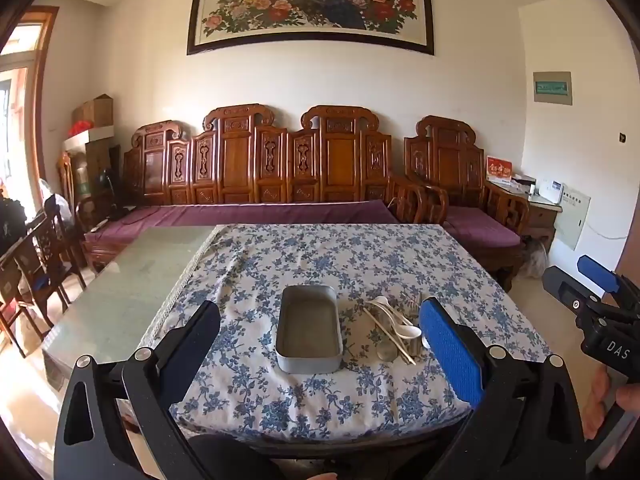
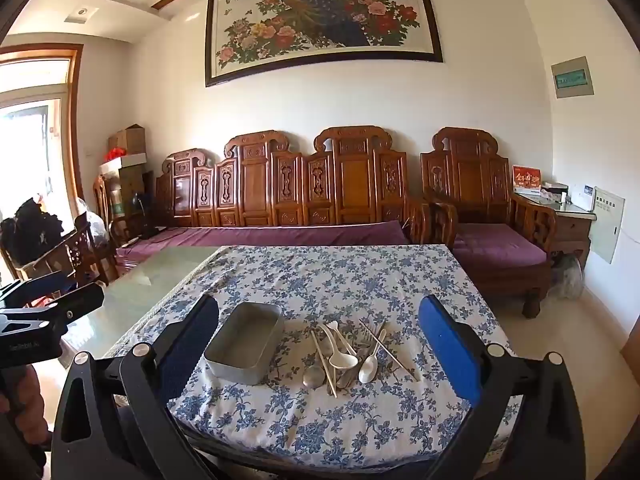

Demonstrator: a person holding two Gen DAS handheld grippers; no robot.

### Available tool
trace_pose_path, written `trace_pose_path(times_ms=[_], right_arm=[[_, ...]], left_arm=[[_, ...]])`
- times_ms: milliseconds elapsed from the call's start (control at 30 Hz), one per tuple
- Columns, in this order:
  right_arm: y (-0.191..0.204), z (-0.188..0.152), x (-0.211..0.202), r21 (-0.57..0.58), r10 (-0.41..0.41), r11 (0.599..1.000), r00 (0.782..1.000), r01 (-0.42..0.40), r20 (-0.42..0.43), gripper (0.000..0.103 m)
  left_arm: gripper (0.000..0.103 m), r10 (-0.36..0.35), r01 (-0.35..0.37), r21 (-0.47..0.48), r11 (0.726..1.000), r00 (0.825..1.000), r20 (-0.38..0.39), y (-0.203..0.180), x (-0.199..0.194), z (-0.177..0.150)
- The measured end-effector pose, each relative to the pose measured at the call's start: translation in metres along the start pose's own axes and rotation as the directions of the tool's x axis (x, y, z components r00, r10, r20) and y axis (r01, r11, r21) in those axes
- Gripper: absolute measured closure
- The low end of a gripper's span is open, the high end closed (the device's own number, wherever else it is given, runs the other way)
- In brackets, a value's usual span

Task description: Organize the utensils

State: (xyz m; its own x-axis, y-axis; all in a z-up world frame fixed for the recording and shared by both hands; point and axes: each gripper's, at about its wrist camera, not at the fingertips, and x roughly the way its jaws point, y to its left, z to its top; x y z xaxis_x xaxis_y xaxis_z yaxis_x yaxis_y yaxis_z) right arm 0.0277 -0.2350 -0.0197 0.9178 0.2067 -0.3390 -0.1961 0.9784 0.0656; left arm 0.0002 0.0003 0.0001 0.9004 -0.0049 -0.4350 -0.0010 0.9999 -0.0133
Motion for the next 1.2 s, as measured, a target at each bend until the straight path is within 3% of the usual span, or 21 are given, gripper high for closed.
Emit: trace_pose_path(times_ms=[1200], right_arm=[[0.006, 0.003, -0.011, -0.005, 0.019, 1.000, 0.999, -0.019, 0.030, 0.002]], left_arm=[[0.006, 0.012, -0.013, 0.014, 1.000, 0.999, 0.046, -0.004, -0.014, 0.004]])
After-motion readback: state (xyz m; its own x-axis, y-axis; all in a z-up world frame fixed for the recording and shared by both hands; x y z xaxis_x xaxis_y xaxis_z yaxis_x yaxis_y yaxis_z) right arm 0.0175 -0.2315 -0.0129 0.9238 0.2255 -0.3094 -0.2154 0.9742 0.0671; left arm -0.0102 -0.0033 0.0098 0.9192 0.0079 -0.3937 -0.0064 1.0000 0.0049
